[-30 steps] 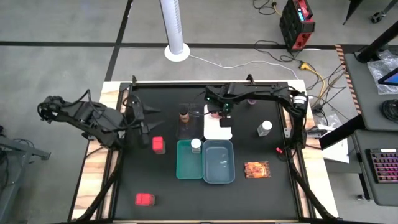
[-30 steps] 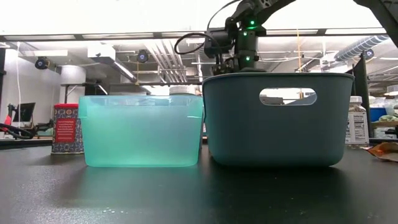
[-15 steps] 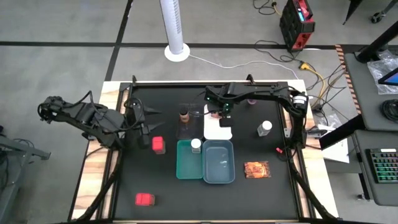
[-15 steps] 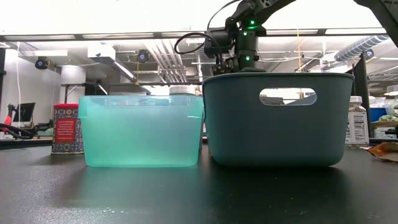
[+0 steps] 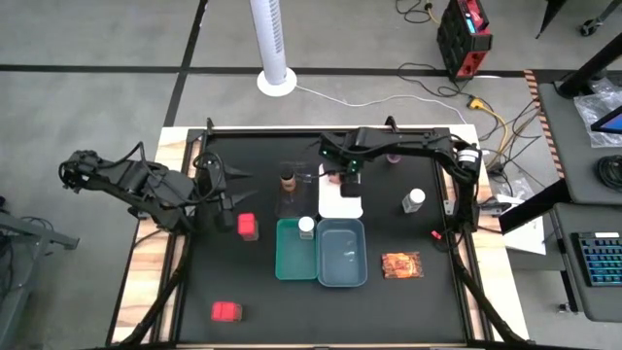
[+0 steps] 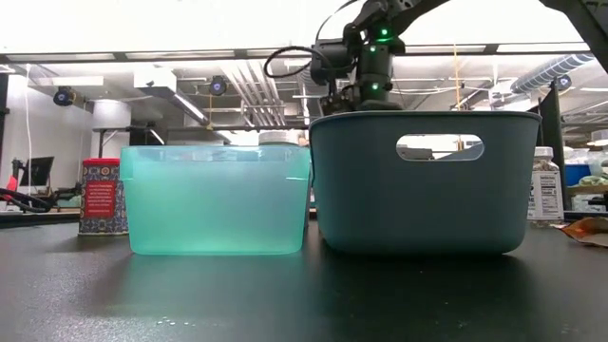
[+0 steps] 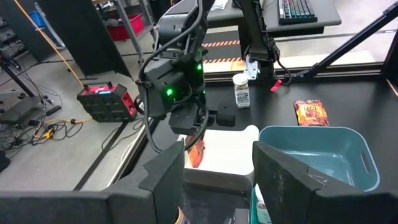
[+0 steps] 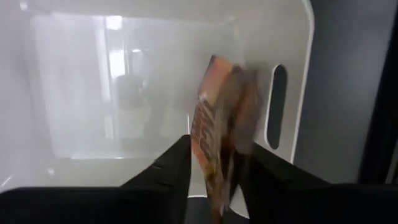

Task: Sort spices by type
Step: Put the left orange seasoning pack into the white bin, then put the top red seasoning can into the blue bin

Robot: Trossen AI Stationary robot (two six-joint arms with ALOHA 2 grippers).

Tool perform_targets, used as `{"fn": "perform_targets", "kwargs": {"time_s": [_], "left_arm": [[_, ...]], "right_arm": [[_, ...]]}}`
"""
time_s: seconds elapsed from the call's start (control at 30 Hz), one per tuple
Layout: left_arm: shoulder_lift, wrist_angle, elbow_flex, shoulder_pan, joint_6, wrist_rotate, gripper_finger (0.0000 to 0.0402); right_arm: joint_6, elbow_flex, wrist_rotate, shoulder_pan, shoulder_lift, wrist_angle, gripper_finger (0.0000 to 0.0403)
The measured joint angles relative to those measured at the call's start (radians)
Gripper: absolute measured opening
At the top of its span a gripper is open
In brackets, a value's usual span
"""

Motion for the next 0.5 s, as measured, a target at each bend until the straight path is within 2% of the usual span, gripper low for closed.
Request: {"fn": "perform_targets", "kwargs": {"time_s": [0.27, 0.5], "left_arm": [[0.000, 0.000, -0.001, 0.000, 0.000, 0.000, 0.0173], [0.000, -0.001, -0.002, 0.000, 0.000, 0.000, 0.0173]], "right_arm": [[0.000, 0.059, 0.000, 0.000, -0.003, -0.014, 0.0183], [-0.019, 0.130, 0.002, 0.000, -0.003, -0.075, 0.0211]]}}
